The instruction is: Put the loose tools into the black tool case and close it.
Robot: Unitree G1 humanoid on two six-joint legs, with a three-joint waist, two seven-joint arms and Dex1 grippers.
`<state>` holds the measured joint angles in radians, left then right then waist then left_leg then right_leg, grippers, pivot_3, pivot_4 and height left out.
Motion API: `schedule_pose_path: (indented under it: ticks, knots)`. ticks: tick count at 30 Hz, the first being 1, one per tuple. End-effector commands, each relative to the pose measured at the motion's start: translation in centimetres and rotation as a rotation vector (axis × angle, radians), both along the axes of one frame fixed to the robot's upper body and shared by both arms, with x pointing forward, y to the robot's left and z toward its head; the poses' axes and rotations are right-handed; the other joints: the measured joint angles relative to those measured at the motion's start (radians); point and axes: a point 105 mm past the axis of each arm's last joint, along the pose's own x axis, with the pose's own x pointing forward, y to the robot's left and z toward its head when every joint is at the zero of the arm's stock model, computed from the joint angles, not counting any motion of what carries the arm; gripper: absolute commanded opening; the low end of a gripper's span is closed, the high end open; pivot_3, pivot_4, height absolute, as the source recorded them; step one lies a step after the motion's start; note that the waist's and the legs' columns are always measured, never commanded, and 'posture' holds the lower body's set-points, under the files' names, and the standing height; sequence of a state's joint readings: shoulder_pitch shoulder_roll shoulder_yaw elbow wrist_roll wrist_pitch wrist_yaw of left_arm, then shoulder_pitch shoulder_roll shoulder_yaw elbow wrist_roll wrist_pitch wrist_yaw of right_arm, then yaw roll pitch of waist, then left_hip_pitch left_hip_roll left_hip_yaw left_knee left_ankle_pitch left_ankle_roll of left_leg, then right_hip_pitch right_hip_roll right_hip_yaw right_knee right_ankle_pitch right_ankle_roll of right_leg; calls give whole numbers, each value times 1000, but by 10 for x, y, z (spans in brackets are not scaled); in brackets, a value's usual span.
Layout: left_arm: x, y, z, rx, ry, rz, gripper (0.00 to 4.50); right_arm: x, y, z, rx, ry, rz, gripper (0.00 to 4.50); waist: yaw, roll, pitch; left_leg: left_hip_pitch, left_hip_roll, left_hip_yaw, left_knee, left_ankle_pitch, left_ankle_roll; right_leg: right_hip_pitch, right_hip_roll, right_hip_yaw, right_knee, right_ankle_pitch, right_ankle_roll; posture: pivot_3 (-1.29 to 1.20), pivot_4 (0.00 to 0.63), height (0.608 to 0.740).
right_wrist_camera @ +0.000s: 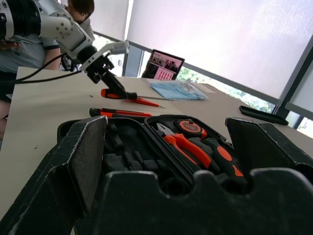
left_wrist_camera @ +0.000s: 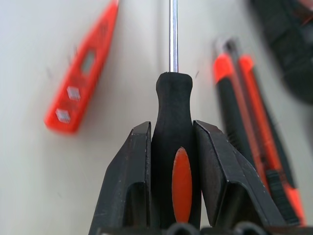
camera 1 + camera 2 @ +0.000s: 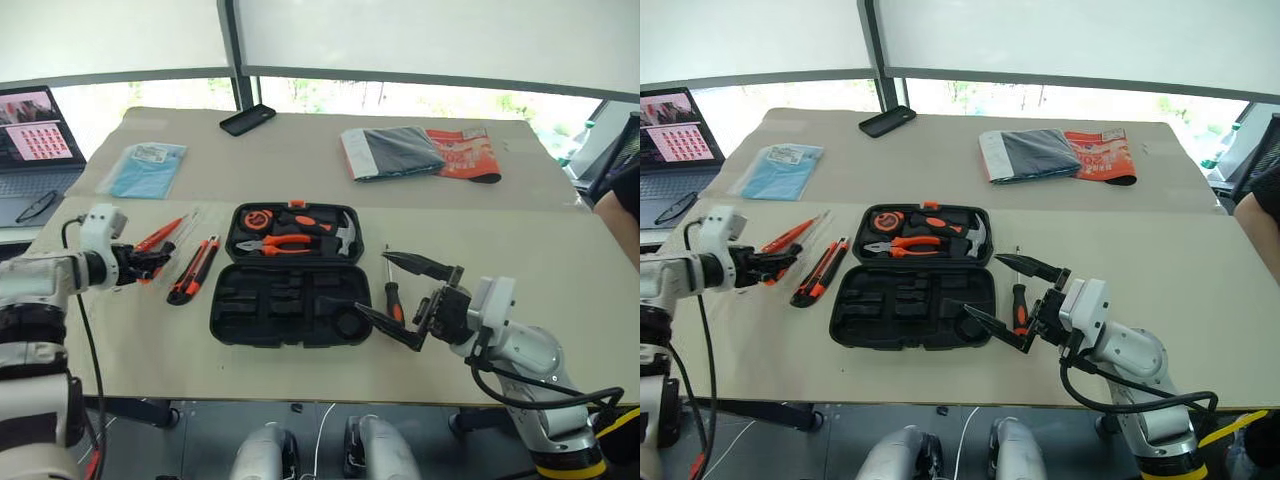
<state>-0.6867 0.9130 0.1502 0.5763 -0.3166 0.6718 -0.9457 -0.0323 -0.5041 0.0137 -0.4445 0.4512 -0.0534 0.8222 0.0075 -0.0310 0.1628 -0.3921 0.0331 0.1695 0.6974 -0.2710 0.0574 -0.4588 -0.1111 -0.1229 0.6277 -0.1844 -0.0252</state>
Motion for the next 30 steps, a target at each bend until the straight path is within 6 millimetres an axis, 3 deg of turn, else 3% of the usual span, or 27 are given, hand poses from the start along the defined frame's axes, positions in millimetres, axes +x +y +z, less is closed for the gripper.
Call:
schedule_pose_path:
  ticks: [1,3,6,10,12,19,22,26,30]
  knots:
    - [-14,-34,61,67,-336,-331,837,-3,-8,13,-21,-42,-11,4500,2,0,0,0,0,0,0,0,-1,0,-1,0,0,0,0,0,150,740]
    - [-25,-59,58,130,-350,-529,837,1,-16,20,-21,-69,-44,4500,6,0,0,0,-1,0,0,-4,-5,0,-3,0,0,0,0,0,150,740]
    - [-34,-94,37,339,-299,-796,837,5,-24,24,-56,-65,-39,4500,8,0,0,-1,-1,0,2,-5,-5,1,-2,0,0,0,0,0,150,740]
    - [-29,-135,25,432,-313,-959,837,9,-33,22,-115,-41,-28,4500,7,0,0,-1,-2,0,3,-5,-4,1,1,0,0,0,0,0,150,740]
    - [-24,-161,7,458,-283,-1038,837,10,-36,16,-174,-25,-2,4500,13,0,0,-3,-2,0,5,-1,5,1,3,-1,0,0,0,0,150,740]
    - [-13,-178,-17,534,-258,-1077,837,14,-35,20,-175,-28,9,4500,-7,0,0,-5,-1,0,8,-2,10,0,6,0,-1,0,0,0,150,740]
    - [-10,-176,-27,605,-235,-1069,837,12,-31,19,-168,-28,4,4500,-2,0,0,-6,-1,-1,8,-2,10,0,6,0,0,0,0,0,150,740]
    - [-5,-178,-27,620,-240,-1030,837,10,-29,18,-162,-20,6,4500,4,1,0,-6,-1,-1,10,-3,12,0,4,0,0,1,1,0,150,740]
    - [-12,-172,-31,656,-201,-1073,837,8,-27,17,-162,-12,11,4500,4,1,0,-7,-1,-2,15,-4,14,0,4,-1,1,1,2,0,150,740]
